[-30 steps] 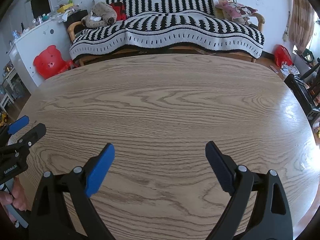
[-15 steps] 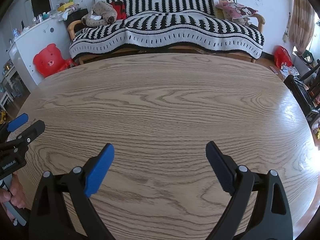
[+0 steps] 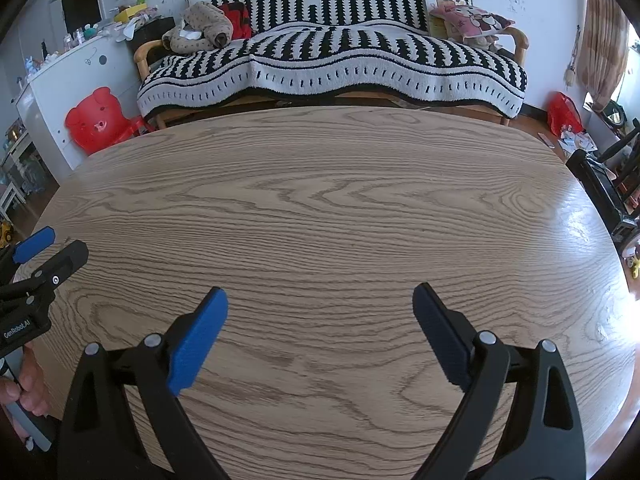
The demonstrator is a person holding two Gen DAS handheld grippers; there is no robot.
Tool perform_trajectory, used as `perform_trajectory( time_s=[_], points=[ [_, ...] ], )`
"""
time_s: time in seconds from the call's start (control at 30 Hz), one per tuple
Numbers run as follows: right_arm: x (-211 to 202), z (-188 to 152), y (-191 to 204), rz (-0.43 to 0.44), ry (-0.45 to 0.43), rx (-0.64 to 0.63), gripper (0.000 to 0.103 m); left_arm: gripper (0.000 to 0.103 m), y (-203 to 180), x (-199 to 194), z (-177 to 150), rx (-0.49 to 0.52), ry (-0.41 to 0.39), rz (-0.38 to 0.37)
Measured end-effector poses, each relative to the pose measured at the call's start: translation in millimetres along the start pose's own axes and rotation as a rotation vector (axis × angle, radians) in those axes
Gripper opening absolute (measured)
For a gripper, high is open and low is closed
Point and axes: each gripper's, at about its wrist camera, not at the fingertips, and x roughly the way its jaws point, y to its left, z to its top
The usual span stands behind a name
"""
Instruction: Collect trash
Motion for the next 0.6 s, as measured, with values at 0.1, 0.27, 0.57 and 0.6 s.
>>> perform_trajectory(
  time_s=[0.1,0.27,0.57,0.6],
  points=[
    [0.0,-0.1,-0.3,0.0,0.0,0.0,0.091,0.092,-0.8,0.0,-0.3,0.002,0.0,0.003],
    [0.0,-0.1,-0.1,0.0,0.001,0.0,0.091,0.093,-0.3,-0.3,-1.3,-0.003,0.001,0.007],
    [-0.7,-1.5,-2.8,-0.002,0.0,0.001,0.091,0.095,3.7,-0.2,-9.1,-0.007,0.006,0.008],
    [-0.8,-1.8,-3.3,-0.002,0.0,0.001,0.091,0.095,4.3,-0.4,-10.4,-0.007,0.007,0.011]
  ],
)
